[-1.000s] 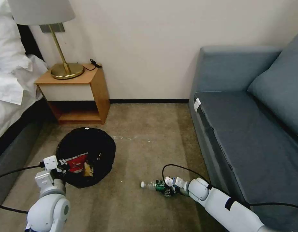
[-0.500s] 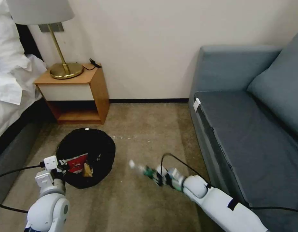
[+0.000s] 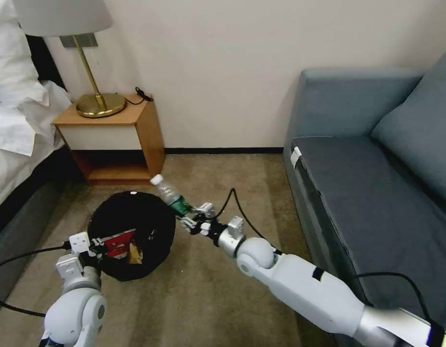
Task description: Pick up the trash bin, then pick up the garbage on the floor and place it into the trash bin.
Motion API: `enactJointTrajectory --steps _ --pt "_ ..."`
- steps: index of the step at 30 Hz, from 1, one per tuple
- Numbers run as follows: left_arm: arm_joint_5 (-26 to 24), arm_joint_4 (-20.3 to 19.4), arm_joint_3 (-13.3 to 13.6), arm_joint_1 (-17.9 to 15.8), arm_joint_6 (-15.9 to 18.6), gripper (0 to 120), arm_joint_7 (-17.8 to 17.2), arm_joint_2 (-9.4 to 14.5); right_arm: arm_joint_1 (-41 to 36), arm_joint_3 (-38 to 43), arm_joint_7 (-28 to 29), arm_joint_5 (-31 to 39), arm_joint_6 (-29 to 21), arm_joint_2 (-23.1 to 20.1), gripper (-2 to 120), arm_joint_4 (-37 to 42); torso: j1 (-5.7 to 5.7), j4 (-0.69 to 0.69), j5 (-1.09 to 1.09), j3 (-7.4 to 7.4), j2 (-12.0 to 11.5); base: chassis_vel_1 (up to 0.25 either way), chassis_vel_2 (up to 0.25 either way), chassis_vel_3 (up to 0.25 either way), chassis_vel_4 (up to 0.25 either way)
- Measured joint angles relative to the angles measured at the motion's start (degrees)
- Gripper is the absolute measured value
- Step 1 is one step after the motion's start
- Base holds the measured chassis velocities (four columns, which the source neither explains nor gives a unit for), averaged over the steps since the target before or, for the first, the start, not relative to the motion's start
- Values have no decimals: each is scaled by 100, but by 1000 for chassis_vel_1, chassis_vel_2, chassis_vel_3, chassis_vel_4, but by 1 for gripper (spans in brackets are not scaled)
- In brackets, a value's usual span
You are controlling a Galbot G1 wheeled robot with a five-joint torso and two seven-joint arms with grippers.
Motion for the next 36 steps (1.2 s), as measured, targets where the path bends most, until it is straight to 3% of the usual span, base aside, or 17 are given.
enactJointTrajectory --steps 14,28,33,36 --pt "-103 -133 59 17 68 3 10 -98 -67 -229 -45 -396 225 301 31 -304 0 0 1 0 0 0 0 0 0" --pt "-101 -218 34 82 68 3 23 -149 -93 -324 132 -609 -37 254 85 -138 0 -1 1 -1 0 0 0 0 0" --pt "-122 -218 9 84 52 3 25 -126 -105 -208 121 -612 -60 207 98 -52 0 0 1 0 0 0 0 0 0" --pt "-170 -217 -19 78 51 3 25 -93 -146 -15 117 -644 -62 134 100 75 0 0 2 -1 0 0 0 0 0"
